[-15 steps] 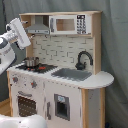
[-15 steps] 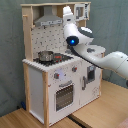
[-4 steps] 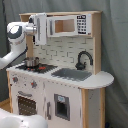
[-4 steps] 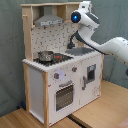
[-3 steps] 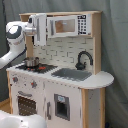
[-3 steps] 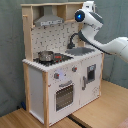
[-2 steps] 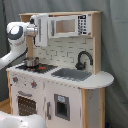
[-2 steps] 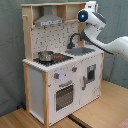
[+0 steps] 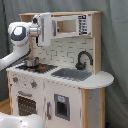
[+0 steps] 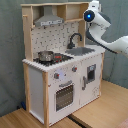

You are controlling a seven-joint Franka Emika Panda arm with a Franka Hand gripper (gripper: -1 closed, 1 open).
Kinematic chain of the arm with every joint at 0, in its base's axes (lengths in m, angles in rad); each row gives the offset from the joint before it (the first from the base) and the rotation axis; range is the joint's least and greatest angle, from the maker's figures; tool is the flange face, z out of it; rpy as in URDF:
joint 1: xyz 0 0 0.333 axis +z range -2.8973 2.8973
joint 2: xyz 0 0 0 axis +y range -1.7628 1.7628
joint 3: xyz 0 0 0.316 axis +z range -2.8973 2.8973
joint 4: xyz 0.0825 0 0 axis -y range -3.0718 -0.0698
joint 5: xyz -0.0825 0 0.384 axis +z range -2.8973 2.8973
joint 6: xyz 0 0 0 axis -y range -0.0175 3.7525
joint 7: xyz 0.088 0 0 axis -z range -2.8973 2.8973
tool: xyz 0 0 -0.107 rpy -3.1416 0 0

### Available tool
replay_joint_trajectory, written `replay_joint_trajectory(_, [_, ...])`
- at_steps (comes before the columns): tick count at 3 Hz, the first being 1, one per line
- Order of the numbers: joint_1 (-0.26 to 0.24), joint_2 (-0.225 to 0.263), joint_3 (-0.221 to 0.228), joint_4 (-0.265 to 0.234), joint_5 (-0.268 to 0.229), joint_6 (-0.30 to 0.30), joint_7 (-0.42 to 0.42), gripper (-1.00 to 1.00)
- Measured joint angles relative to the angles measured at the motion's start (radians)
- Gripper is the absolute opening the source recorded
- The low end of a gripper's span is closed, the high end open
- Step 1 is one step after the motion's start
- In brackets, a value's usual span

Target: Play with the kitchen

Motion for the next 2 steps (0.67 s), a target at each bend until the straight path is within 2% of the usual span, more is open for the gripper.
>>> replay_joint_trajectory(2, [0.095, -0.031, -0.06, -0.135, 0.0, 0.106, -0.029, -1.0])
